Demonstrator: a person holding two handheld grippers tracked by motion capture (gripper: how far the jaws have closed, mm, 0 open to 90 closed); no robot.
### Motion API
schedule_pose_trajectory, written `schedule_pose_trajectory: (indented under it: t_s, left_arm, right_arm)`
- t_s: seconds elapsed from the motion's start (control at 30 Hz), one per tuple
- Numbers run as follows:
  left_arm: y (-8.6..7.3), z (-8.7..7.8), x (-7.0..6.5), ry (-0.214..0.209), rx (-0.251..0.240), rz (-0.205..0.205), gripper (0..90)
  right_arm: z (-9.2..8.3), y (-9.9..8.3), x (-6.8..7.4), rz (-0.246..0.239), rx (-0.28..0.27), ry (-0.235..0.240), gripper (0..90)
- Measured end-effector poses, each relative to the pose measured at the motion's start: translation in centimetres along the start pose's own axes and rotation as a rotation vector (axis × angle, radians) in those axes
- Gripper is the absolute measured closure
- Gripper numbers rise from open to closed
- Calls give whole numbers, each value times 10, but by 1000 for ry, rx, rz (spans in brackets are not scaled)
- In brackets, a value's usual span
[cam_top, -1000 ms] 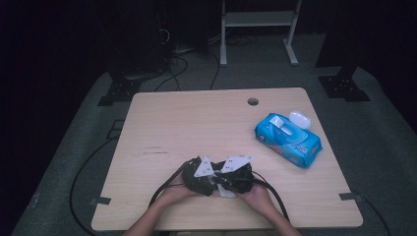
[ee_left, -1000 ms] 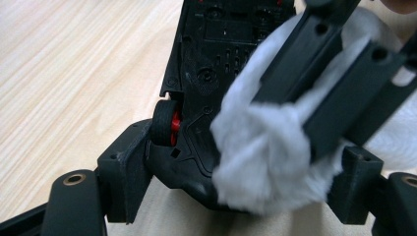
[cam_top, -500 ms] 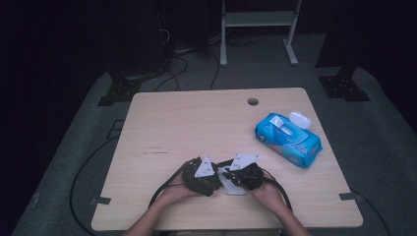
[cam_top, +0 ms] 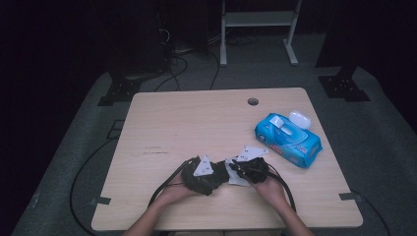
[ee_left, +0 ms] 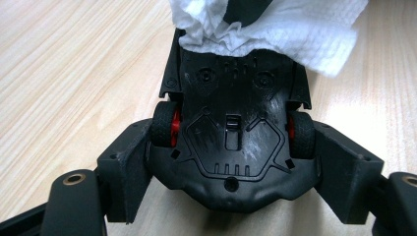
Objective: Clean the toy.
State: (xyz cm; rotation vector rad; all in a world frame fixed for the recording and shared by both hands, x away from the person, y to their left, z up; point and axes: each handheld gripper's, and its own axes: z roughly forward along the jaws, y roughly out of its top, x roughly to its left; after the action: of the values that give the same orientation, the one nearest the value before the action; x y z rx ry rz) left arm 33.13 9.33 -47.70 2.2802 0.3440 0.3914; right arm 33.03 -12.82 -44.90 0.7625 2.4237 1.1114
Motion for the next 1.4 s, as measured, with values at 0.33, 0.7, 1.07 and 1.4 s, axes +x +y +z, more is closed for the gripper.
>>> schedule_pose_trajectory:
  t_s: [0.33,0.7,1.07,1.4]
  left_arm:
    - [0,1,0,-4,0,5,237]
    - [-1,1,1,1,9,10,238]
    - [0,0,0,0,16,26,238]
    - [1,2,-1,-11,1,22,239]
  right_arm:
    - [-15,-17,-36,194,-16,-48,818]
    - [-25,-18,-37,156,28,-55,821]
    - [-31,-20,-18,86,83,15,821]
    - [-31,-19,-32,133,65,-35,822]
